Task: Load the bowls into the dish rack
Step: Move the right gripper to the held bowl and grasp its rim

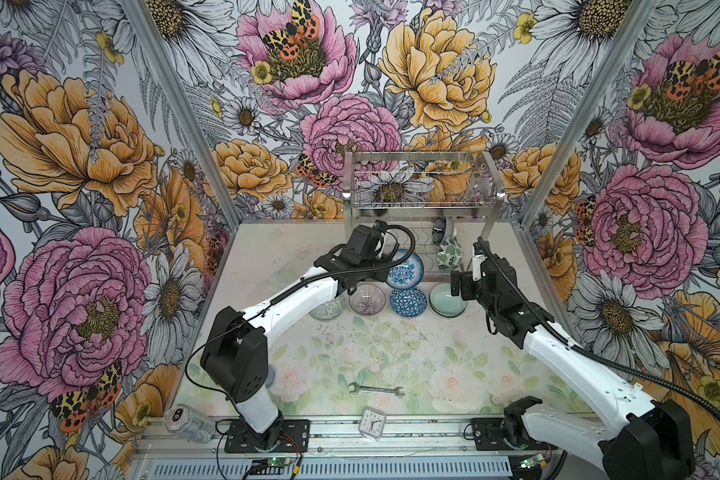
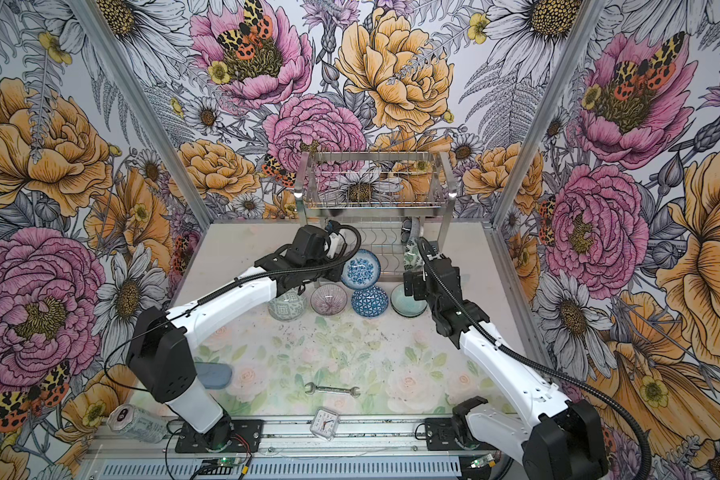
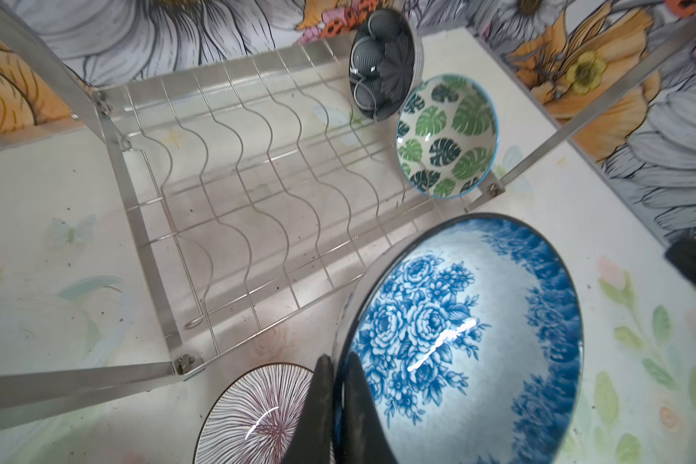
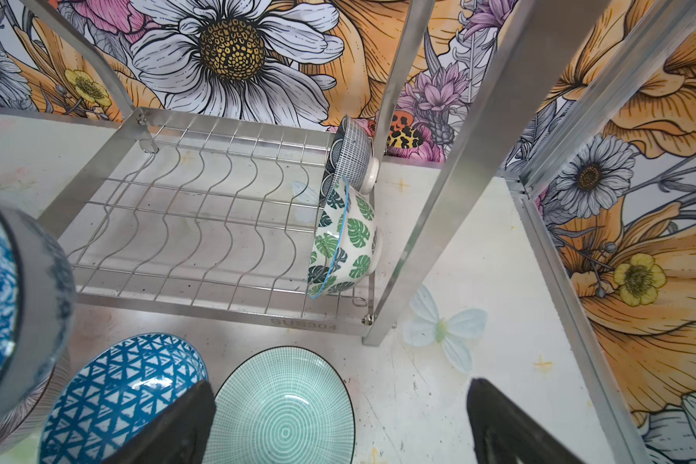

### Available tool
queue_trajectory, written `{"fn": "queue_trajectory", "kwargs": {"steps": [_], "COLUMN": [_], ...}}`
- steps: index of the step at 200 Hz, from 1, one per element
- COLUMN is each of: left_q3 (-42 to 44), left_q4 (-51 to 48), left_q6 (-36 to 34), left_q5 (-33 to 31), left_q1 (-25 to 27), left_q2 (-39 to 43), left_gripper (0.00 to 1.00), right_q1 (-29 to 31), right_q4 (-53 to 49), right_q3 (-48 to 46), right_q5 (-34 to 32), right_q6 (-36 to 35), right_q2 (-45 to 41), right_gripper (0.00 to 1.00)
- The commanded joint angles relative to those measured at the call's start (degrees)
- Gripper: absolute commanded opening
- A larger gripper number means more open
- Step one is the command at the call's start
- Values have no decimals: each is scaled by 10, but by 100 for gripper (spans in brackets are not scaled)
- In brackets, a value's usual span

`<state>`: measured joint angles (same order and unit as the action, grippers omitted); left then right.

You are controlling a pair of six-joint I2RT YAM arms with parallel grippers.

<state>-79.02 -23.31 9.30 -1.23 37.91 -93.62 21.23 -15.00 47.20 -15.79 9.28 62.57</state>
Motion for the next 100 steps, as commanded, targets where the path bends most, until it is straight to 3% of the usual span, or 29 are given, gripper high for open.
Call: {"fn": "queue_trajectory", "kwargs": {"steps": [1, 60, 100], "left_q3": [36, 77, 84], "left_q4": [77, 138, 158], "left_q6": [34, 63, 67], "left_q5": [-13, -27, -30], "left_q1": [1, 12, 21], "left_q2": [27, 42, 56], "left_gripper": [0, 0, 0], "right_q1": [23, 72, 86], "right_q4": [-7, 35, 69], "right_q3": [38, 71, 86], "right_q5": [31, 118, 132], "right_q6": [28, 110, 153], "right_q2": [-13, 26, 94], "right_gripper": [100, 100, 96]}}
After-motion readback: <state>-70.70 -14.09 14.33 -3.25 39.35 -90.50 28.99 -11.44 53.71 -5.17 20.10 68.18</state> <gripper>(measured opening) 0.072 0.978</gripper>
